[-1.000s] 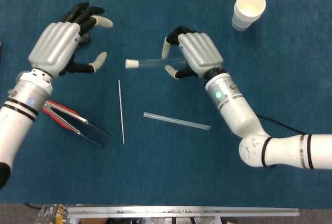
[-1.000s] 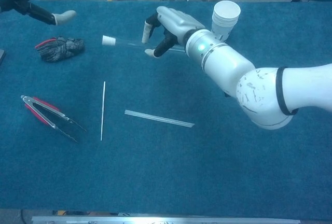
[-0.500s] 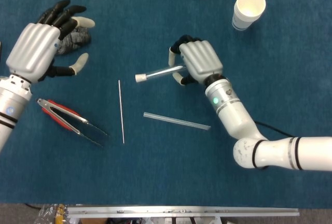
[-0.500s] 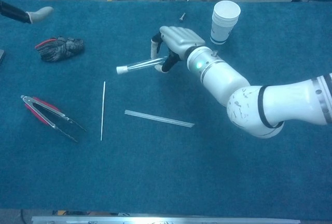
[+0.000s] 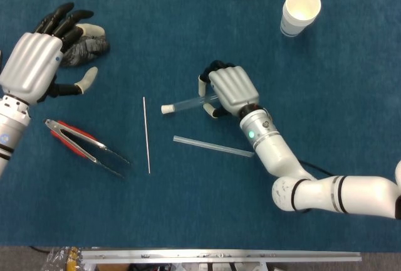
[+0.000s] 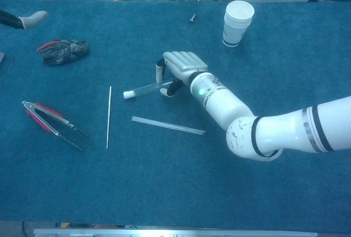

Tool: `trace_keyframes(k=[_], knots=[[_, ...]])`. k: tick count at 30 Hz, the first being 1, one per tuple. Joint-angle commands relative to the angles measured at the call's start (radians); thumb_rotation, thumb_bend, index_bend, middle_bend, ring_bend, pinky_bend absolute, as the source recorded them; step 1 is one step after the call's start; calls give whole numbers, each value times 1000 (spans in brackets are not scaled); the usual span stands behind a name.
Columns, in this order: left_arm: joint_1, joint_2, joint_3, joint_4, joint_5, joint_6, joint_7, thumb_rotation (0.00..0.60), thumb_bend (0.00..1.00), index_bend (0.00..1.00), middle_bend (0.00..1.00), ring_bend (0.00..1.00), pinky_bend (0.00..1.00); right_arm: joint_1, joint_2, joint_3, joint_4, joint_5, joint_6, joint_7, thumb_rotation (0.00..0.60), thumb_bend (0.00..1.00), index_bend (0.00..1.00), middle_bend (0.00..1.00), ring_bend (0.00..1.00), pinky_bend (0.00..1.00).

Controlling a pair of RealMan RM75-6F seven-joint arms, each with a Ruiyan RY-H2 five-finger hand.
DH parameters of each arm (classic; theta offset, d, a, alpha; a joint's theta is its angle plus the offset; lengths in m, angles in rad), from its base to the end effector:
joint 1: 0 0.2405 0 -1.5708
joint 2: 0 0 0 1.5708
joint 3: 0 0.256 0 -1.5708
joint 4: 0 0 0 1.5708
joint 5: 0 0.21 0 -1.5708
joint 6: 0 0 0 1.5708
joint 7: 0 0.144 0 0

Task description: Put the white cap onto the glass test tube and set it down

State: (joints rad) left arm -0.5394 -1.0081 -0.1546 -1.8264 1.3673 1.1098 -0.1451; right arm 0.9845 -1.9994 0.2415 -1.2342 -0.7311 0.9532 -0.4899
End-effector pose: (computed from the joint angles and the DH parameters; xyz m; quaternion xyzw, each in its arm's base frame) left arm -0.1822 0.3033 0.1429 -0.6671 -0.4245 -0.4657 0.3975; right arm -0.0552 -0.3279 -0.1425 0.7282 -0.4713 0.3482 0.3554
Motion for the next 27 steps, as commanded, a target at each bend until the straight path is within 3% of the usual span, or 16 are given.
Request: trace_keyframes(k=[1, 3, 11, 21, 27], knots=[[1, -4, 1, 6, 2, -2, -5, 529, 375, 251, 124, 0, 80, -9, 2, -3, 2, -14, -12, 4, 600, 330, 668, 337, 182, 260], [1, -7, 1, 9, 6, -2, -5, 522, 375, 251, 124, 0, 80, -12, 9, -4, -2, -24, -19, 1, 600, 327, 657, 310, 161, 258], [-2, -16, 0, 13, 9, -5, 3, 506, 376, 251, 120, 0, 70, -20, 47, 4, -49, -35, -38, -14, 600, 328, 386, 187, 60, 198], [3, -22, 2, 17, 6, -5, 5, 473, 376, 251, 115, 0, 70, -43, 102, 21, -117, -50, -26, 3, 600, 335, 302, 155, 42, 174], [31, -31, 6, 61, 0, 32, -3, 505, 376, 251, 122, 0, 70, -116, 227, 14, -269, -136, 84, 26, 600, 339, 302, 185, 58, 176]])
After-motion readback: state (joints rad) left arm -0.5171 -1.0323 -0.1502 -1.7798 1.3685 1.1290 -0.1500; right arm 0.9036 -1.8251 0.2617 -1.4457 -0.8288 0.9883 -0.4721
